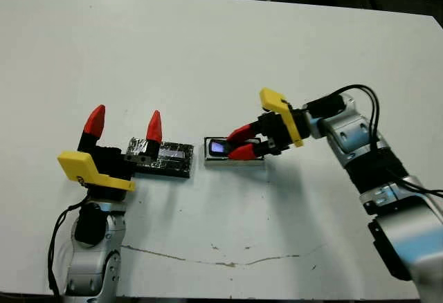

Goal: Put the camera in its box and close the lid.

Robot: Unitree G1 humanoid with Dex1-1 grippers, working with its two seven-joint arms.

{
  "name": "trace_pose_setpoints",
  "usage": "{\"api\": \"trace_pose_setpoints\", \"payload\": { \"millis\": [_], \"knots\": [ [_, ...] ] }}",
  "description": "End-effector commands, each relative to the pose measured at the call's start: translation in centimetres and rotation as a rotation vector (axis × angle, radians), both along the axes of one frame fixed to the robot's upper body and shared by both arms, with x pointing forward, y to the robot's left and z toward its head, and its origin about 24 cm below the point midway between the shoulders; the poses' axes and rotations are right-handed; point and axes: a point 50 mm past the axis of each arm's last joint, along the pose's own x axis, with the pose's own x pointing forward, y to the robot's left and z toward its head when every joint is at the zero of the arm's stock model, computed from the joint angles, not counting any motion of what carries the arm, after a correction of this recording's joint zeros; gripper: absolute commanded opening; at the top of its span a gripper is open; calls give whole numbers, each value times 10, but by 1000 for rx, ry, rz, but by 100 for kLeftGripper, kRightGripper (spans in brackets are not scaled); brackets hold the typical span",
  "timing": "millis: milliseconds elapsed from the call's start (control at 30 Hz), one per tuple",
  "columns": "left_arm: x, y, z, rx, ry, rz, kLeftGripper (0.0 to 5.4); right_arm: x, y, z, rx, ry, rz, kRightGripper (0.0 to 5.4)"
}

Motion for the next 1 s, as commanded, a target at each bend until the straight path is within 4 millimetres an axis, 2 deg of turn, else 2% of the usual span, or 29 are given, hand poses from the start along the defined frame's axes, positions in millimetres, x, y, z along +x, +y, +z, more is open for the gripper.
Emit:
{"api": "trace_pose_setpoints", "payload": {
  "millis": [33, 433, 633, 833, 1000],
  "knots": [
    [-2, 0, -2, -2, 11, 4, 540, -1, -13, -11, -91, 14, -28, 307],
    [-2, 0, -3, -4, 10, -2, 540, -5, -13, -6, -67, 9, -11, 452],
    [-2, 0, -3, -7, 15, -4, 540, -5, -18, 10, -27, -74, -10, 532],
    [-2, 0, -3, -15, 14, -14, 540, -6, -27, 36, 25, -124, -35, 538],
    [-2, 0, -3, -5, 15, -10, 540, -8, -30, 49, 132, -151, -72, 538]
  ]
}}
